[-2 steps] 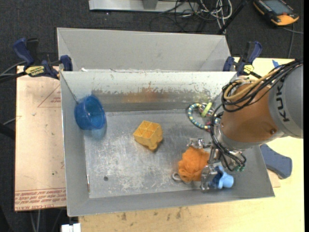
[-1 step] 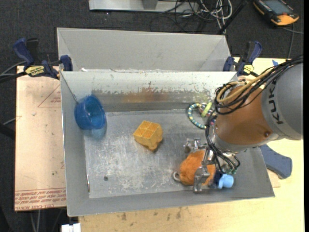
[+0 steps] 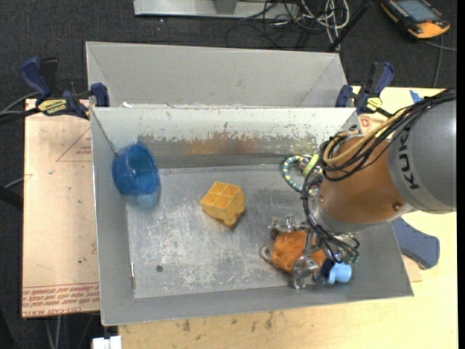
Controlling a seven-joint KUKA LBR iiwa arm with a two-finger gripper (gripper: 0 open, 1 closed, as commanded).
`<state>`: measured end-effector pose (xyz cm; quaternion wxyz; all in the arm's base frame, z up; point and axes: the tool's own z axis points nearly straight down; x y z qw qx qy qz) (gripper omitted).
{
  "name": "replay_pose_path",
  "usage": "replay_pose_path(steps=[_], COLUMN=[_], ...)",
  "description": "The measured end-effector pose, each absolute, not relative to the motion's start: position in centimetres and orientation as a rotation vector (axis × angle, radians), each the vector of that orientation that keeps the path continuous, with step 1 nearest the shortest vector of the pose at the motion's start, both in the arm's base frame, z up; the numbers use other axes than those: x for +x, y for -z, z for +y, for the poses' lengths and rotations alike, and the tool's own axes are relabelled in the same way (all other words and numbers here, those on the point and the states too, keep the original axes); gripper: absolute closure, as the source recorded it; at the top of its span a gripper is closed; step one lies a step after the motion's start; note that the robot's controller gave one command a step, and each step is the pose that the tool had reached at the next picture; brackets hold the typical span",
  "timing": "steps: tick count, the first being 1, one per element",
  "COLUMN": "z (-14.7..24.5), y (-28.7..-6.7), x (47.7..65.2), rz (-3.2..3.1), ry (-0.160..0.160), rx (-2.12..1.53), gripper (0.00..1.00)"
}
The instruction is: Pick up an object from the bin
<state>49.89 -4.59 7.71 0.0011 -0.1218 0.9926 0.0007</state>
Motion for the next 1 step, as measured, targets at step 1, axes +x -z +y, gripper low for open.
replay_pose_path(steps=[1], z=[-4.16], y=[-7.20], x=[48.01], rz=[3.121], ry=[0.001], rx=[-0.328], gripper=[1.00])
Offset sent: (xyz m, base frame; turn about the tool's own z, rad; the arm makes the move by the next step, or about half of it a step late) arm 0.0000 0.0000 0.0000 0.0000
